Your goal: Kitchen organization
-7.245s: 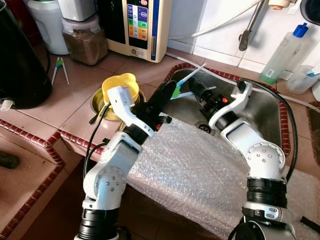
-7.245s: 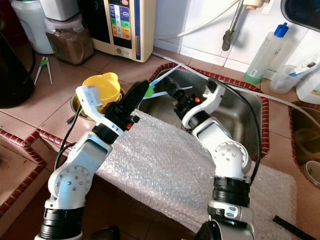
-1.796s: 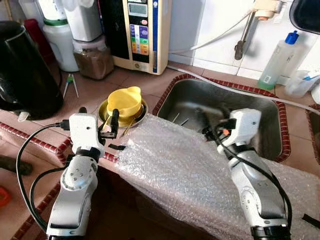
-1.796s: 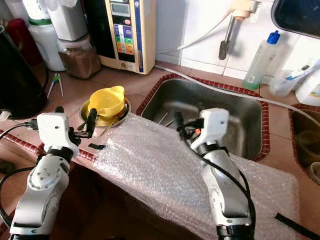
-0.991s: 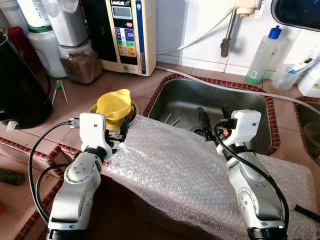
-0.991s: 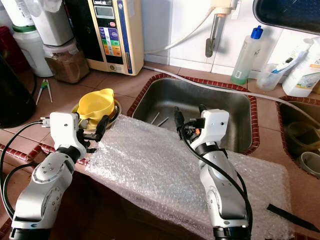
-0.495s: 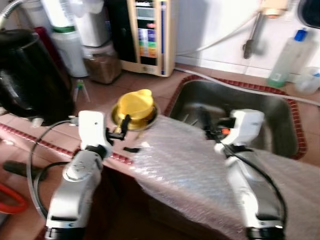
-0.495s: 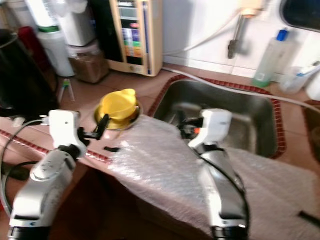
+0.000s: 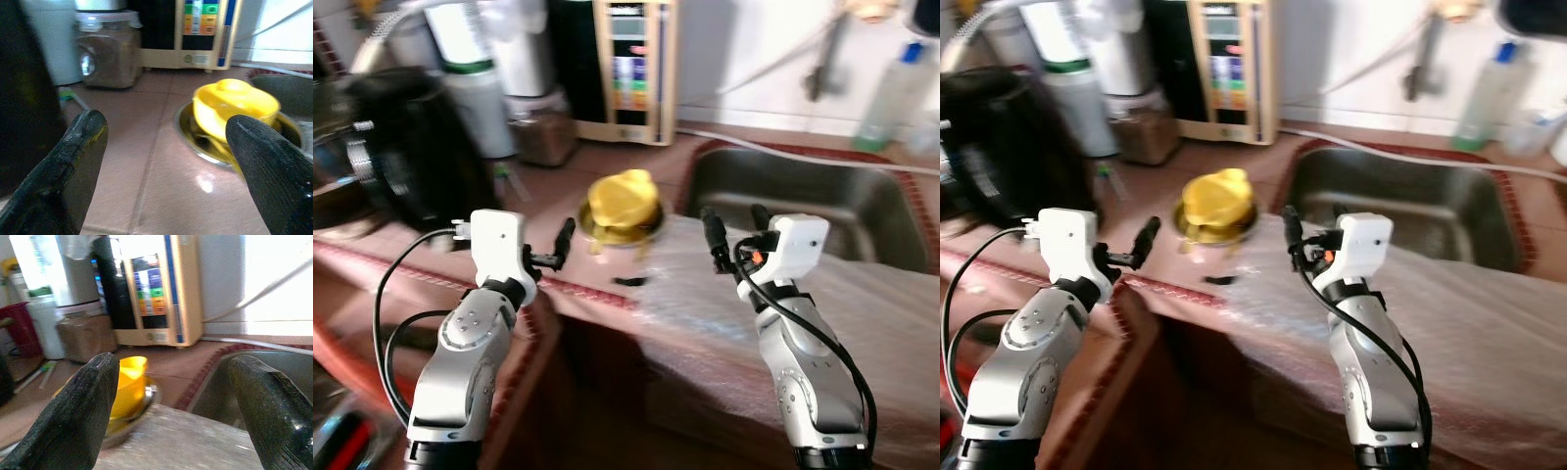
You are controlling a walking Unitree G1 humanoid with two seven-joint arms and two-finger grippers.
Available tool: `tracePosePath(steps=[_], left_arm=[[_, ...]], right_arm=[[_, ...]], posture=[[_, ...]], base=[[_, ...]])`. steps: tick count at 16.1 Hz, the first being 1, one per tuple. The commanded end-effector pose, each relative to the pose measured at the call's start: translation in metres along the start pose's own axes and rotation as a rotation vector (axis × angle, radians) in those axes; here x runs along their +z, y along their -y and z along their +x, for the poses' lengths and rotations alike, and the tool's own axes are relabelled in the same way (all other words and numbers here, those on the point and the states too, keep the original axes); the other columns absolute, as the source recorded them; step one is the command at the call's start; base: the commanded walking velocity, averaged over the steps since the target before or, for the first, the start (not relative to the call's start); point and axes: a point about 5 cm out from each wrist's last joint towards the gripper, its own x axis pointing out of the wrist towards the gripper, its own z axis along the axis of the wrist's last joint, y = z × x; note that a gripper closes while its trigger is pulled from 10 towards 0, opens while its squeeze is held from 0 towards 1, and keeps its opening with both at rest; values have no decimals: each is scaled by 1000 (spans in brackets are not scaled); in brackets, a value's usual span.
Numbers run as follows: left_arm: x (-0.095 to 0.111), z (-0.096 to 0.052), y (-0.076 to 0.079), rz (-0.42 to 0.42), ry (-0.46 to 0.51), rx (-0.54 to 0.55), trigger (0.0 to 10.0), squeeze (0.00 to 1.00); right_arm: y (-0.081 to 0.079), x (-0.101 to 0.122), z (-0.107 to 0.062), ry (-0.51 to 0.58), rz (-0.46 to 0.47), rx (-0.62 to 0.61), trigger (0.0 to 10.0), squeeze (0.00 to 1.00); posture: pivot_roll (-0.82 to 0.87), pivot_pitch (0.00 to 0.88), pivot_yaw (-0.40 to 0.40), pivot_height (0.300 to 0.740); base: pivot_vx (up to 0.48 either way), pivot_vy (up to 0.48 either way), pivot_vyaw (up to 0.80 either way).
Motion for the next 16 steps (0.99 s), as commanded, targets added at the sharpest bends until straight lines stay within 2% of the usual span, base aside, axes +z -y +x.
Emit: tracePosePath(steps=[1,5,9,12,16], left_arm=[[0,3,7,-17,2,-23,10000,0],[-3,8,19,-48,6,-44,10000,0],[-10,13,30,-73,19,-49,10000,0],[-12,14,34,-102,42,-6,10000,0],[-15,9,35,-104,52,0,10000,0]], right_arm=[[6,8,0,22,-21,-13,10000,0],[12,13,2,28,-60,-21,10000,0],[17,19,5,-4,-119,30,10000,0],[14,18,7,-44,-145,98,10000,0],[6,16,15,-42,-130,116,10000,0]], posture=[[-16,55,95,740],[-36,55,57,740],[-68,59,-53,740],[-66,56,-113,740],[-48,57,-93,740]], base=[[0,0,0],[0,0,0],[0,0,0],[0,0,0],[0,0,0]])
